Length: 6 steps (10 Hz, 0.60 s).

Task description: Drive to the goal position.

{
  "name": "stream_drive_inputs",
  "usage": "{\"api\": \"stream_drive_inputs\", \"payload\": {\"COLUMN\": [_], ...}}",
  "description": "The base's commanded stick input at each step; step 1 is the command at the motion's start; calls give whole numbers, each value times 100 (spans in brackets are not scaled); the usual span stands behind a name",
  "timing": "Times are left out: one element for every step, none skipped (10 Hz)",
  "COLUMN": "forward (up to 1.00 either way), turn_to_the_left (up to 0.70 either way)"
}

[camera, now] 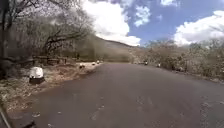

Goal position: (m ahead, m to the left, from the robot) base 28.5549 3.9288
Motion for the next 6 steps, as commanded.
{"api": "stream_drive_inputs", "payload": {"forward": [70,70,70,70,70,70], "turn_to_the_left": [0,0,0,0,0,0]}}
